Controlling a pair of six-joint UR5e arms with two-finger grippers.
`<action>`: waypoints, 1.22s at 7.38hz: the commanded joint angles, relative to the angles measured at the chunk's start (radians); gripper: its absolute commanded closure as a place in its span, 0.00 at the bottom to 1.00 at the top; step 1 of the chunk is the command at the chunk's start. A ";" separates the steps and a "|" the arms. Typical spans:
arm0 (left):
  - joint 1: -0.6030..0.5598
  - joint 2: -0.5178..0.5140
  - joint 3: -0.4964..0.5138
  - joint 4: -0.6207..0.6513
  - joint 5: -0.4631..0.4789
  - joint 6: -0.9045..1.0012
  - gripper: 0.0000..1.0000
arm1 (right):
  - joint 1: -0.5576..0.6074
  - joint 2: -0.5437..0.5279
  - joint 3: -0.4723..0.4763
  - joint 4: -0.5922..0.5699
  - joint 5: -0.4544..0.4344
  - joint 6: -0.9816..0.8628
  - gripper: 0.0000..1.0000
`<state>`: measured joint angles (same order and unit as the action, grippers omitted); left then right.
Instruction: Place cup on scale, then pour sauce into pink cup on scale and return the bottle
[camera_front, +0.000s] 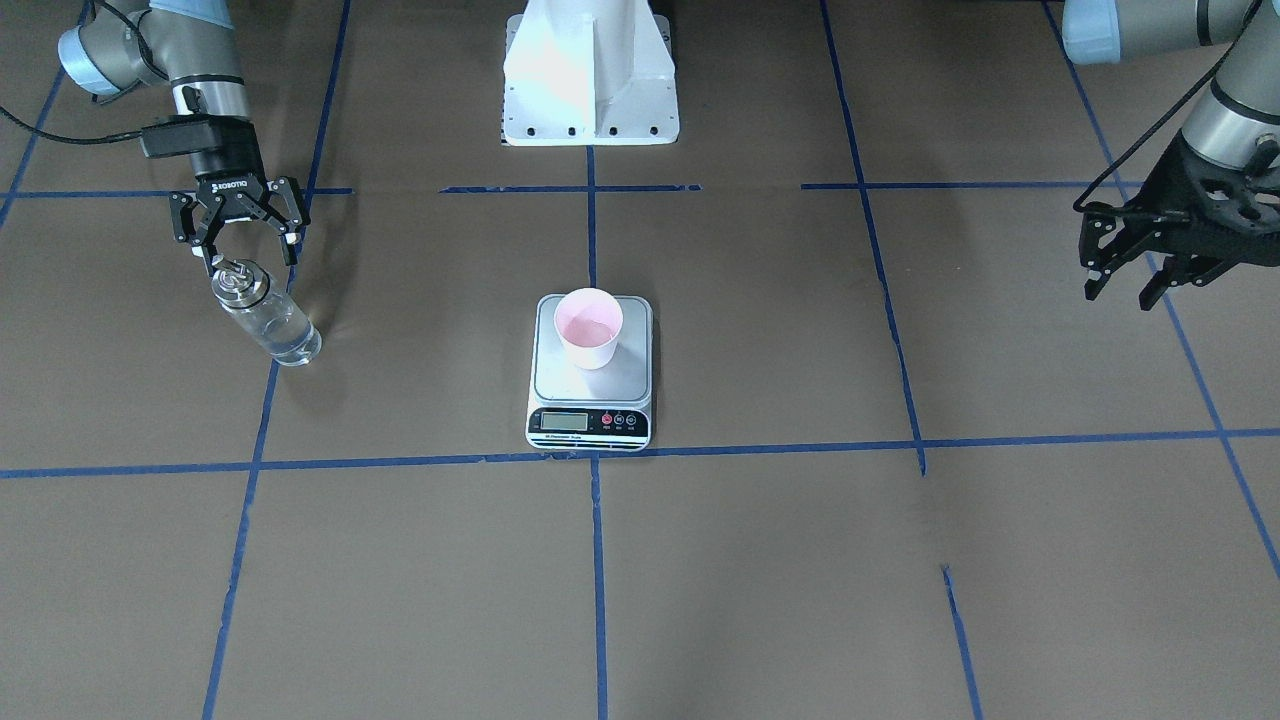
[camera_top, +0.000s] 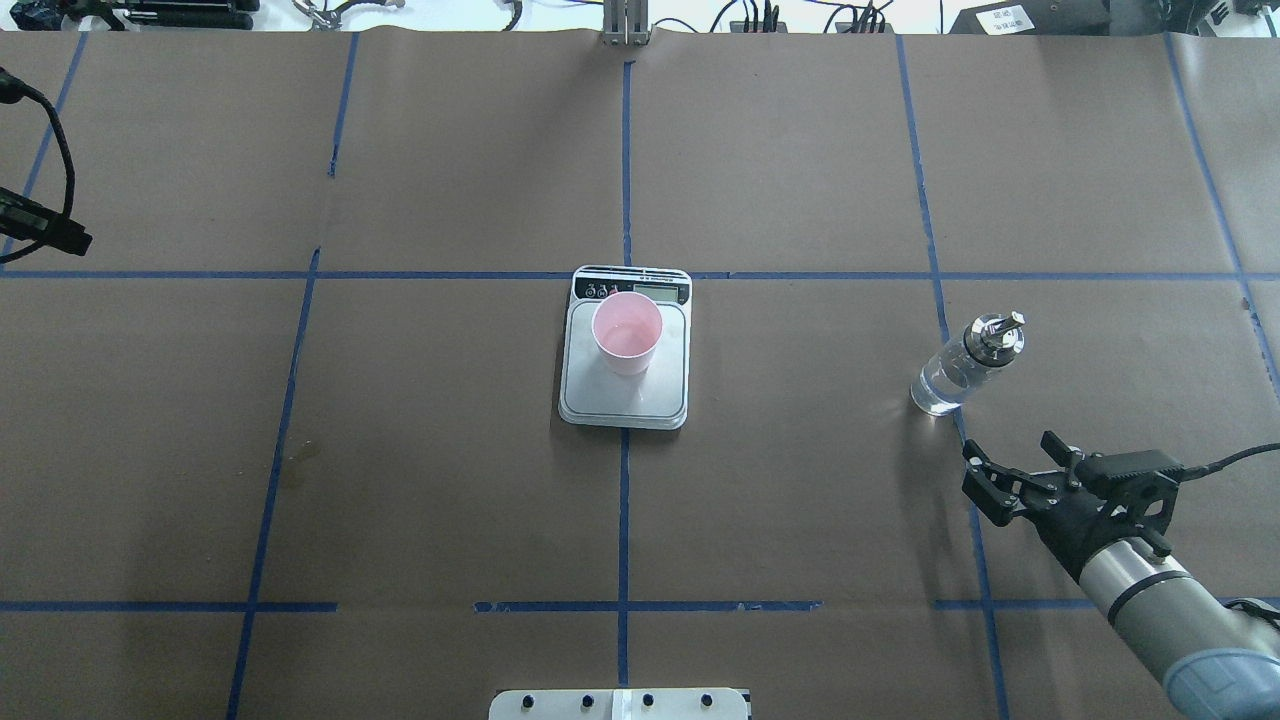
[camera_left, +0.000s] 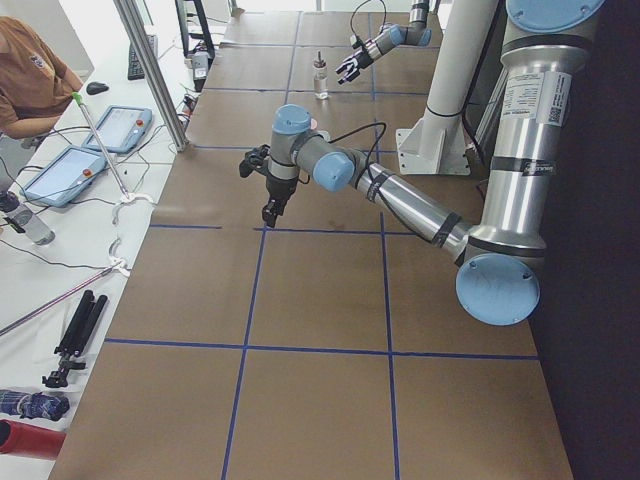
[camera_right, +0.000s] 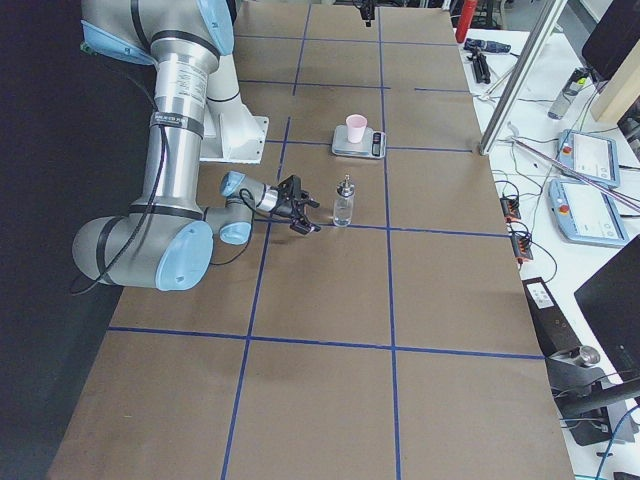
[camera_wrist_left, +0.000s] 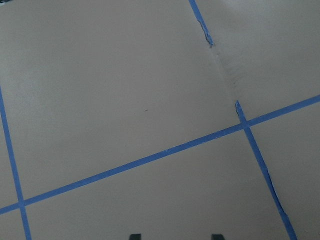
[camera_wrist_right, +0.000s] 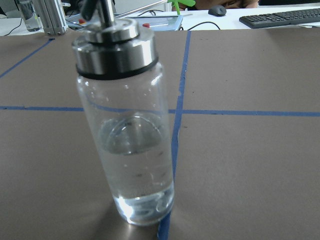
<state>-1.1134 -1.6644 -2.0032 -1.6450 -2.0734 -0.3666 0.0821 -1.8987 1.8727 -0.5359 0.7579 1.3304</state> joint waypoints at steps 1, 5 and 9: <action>0.001 0.000 0.007 -0.001 -0.001 0.002 0.43 | 0.057 -0.121 0.095 0.007 0.247 -0.048 0.00; 0.001 0.002 0.053 -0.013 -0.008 0.020 0.43 | 0.773 -0.100 -0.001 -0.015 1.219 -0.470 0.00; -0.138 -0.006 0.214 -0.033 -0.179 0.209 0.44 | 1.289 0.113 -0.167 -0.568 1.604 -1.173 0.00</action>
<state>-1.1851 -1.6645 -1.8633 -1.6646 -2.1601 -0.2431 1.2687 -1.8423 1.7130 -0.8909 2.3320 0.4029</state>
